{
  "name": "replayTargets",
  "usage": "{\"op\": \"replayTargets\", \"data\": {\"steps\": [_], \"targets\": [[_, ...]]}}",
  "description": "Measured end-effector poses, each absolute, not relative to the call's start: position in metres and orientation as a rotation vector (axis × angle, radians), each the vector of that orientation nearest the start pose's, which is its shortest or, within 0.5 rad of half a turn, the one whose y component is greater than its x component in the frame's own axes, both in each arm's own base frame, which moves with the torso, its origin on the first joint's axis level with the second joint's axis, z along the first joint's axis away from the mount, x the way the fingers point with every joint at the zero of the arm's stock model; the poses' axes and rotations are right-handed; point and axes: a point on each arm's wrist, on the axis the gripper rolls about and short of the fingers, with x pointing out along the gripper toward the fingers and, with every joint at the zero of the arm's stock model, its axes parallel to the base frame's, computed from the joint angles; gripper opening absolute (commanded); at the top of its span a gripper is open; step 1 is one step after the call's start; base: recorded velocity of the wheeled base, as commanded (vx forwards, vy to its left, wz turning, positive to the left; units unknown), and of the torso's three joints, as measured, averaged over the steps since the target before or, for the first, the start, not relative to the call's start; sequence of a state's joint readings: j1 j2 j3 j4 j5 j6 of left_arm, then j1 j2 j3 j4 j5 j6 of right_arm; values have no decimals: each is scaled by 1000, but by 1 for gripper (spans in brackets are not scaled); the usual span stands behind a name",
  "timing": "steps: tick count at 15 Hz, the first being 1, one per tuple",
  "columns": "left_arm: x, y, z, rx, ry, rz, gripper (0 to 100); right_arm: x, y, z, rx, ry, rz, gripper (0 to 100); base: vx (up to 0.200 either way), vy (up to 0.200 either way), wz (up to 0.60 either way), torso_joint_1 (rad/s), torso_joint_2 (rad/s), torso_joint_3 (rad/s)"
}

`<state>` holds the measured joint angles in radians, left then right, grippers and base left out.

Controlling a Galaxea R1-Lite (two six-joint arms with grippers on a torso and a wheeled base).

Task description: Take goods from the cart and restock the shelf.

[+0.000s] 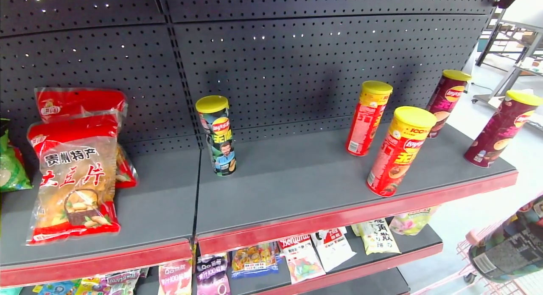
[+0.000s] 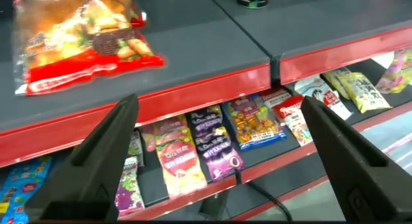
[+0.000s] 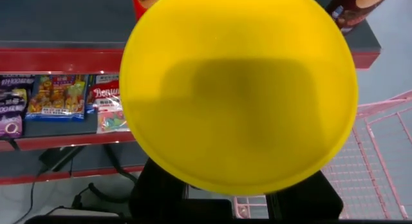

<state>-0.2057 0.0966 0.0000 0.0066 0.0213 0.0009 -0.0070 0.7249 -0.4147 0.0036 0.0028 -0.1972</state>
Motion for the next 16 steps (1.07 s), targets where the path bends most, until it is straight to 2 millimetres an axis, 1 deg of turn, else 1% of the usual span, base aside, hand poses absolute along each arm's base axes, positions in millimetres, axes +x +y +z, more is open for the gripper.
{"op": "replayTargets", "data": {"steps": [2, 6, 10, 11, 13, 14, 15, 16], "targets": [[-15, 4, 77, 14, 102, -185, 100, 52, 0, 177, -200, 296, 41, 0, 0, 0, 0, 0, 0, 0], [-13, 3, 77, 19, 129, -184, 100, 35, 2, 170, -207, 232, 119, 0, 0, 0, 0, 0, 0, 0], [-11, 3, 78, 19, 159, -176, 100, 26, 2, 166, -223, 201, 120, 0, 0, 0, 0, 0, 0, 0], [-10, 2, 82, -1, 156, -175, 100, 26, 2, 167, -220, 198, 121, 0, 0, 0, 0, 0, 0, 0], [-9, 2, 111, -111, 110, -174, 100, 28, 2, 169, -205, 202, 134, 0, 0, 0, 0, 0, 0, 0], [-4, 1, 132, -141, 97, -179, 100, 30, 3, 168, -196, 213, 155, 0, 0, 0, 0, 0, 0, 0], [6, -1, 154, -144, 99, -192, 100, 32, 3, 167, -190, 227, 167, 0, 0, 0, 0, 0, 0, 0], [21, -4, 171, -134, 116, -204, 100, 34, 3, 167, -186, 235, 173, 0, 0, 0, 0, 0, 0, 0]]}}
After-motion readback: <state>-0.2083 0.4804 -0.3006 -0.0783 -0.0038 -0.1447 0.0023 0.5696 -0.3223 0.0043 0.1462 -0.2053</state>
